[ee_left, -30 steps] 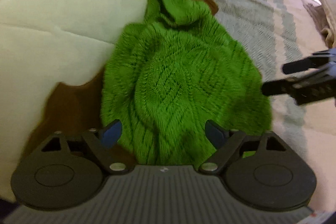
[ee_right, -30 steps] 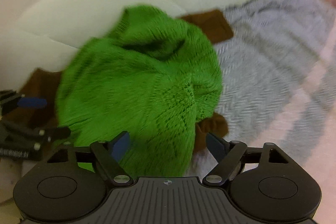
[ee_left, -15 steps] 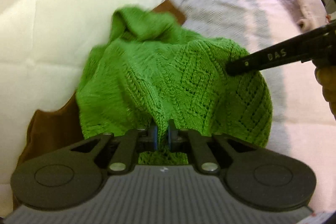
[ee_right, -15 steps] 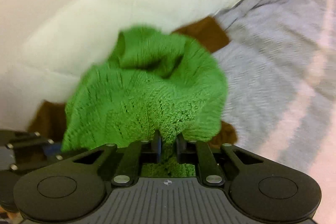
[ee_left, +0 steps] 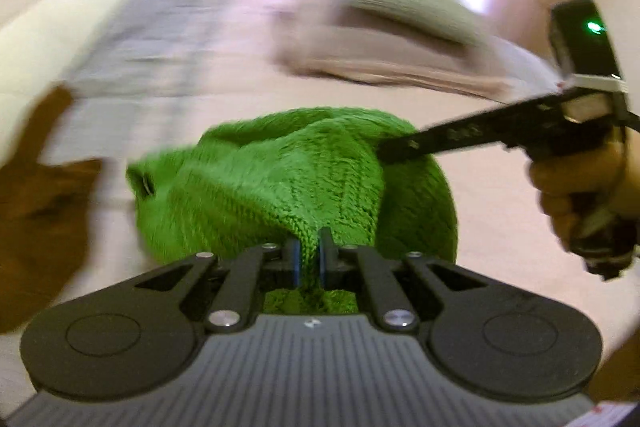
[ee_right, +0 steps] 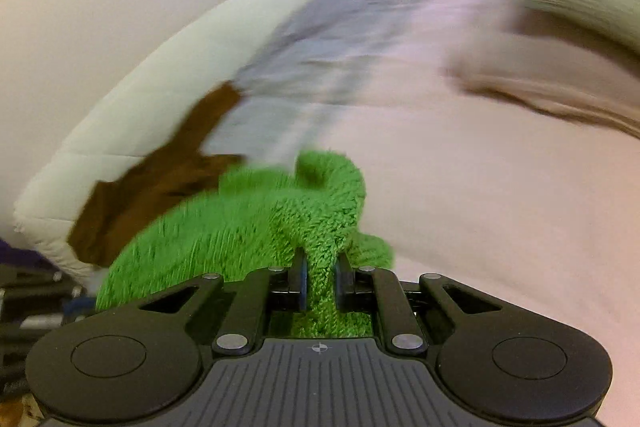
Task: Fold large clothes
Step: 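Lift the sweater with both grippers and carry it onto the open blanket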
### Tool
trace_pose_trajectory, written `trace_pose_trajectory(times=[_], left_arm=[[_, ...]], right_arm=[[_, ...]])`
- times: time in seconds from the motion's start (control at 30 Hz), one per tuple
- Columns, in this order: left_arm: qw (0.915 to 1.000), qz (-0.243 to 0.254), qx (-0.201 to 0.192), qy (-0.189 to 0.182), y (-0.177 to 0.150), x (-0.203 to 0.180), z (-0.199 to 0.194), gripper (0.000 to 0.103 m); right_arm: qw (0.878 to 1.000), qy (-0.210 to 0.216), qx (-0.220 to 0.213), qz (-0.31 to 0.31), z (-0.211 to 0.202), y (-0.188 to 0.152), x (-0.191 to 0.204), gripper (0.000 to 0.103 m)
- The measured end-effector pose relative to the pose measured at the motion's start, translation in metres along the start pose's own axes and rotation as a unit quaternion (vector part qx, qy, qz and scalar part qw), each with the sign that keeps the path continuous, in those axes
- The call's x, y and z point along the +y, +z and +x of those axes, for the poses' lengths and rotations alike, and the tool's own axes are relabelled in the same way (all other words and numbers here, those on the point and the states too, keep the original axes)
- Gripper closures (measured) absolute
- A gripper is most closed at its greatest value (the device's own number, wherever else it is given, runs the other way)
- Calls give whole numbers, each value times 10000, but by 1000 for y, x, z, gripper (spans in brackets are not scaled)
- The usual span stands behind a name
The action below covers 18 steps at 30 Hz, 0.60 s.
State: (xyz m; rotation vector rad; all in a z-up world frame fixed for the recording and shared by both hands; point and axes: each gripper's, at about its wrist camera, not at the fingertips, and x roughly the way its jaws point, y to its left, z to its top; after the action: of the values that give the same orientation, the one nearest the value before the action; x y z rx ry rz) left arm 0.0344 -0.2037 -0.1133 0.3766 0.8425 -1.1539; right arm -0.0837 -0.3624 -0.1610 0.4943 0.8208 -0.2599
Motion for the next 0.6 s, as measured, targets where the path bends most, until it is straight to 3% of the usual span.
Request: trace_pose_trajectory(times=[0.1, 0.17, 0.2, 0.27, 0.3, 0.4, 0.53, 0.6], left_arm=[[9940, -123, 380, -1022, -19, -87, 26, 93], [9882, -168, 654, -1377, -30, -127, 43, 88], [9887, -92, 679, -1334, -35, -140, 44, 87], [9916, 118, 689, -1091, -43, -151, 43, 84], [9928, 148, 722, -940, -48, -147, 41, 80], [9951, 82, 908, -379, -58, -119, 46, 76], [9943, -31, 1020, 310, -56, -59, 63, 75], [9935, -157, 1007, 515, -53, -26, 74, 74]], right_arm=[[9944, -928, 91, 495, -56, -40, -83, 91], [9834, -1615, 104, 817, -84, -59, -126, 84], [9793, -1795, 75, 934, -97, -66, -142, 80], [9764, -1904, 12, 1020, -113, -77, -154, 54], [9776, -1876, 1, 959, -115, -81, -152, 49], [9866, -1493, 87, 649, -96, -89, -124, 45], [9957, -884, 255, -68, -36, -87, -70, 44], [9954, -722, 283, -567, -5, -87, -40, 37]])
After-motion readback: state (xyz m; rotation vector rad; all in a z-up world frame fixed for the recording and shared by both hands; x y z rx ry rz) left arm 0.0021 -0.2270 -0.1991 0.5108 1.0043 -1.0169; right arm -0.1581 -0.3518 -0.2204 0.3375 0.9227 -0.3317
